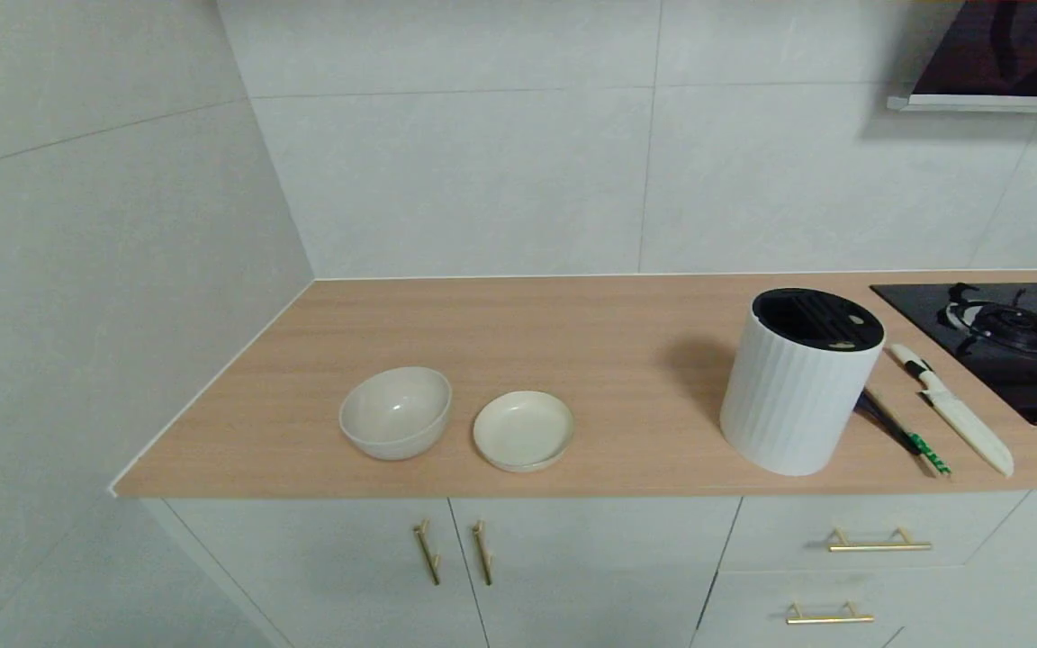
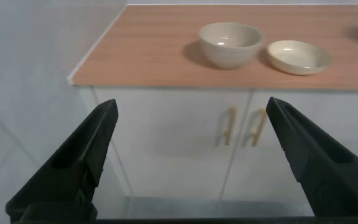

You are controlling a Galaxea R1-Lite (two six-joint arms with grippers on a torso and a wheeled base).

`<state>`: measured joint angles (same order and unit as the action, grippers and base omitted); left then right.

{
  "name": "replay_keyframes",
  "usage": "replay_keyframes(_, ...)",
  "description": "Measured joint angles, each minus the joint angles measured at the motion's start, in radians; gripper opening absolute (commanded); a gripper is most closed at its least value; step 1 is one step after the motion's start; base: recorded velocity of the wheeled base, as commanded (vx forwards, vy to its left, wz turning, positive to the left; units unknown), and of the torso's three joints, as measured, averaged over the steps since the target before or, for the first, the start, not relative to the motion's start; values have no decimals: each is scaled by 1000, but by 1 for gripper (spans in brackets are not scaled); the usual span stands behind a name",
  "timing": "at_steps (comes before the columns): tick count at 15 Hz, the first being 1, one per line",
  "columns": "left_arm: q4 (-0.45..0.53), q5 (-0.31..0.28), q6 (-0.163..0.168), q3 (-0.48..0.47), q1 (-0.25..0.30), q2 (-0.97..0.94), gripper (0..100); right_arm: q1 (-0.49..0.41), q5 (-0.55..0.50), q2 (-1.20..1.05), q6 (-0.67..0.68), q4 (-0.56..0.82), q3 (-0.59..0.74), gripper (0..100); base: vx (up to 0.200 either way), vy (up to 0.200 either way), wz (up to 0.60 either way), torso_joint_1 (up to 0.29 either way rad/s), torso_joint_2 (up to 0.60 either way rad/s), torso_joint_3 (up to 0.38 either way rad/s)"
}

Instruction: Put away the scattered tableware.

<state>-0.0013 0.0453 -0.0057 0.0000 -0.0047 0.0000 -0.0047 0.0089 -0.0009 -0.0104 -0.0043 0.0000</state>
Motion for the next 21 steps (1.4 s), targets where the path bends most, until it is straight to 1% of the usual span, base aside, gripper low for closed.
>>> replay_keyframes(10, 0, 0, 0, 0, 0, 0, 100, 0, 0, 0, 0, 0, 0, 100, 0, 200, 0, 3, 1, 3)
replay_keyframes(21, 0, 0, 0, 0, 0, 0, 100, 0, 0, 0, 1, 0, 0, 100, 0, 0, 0, 0, 0, 0)
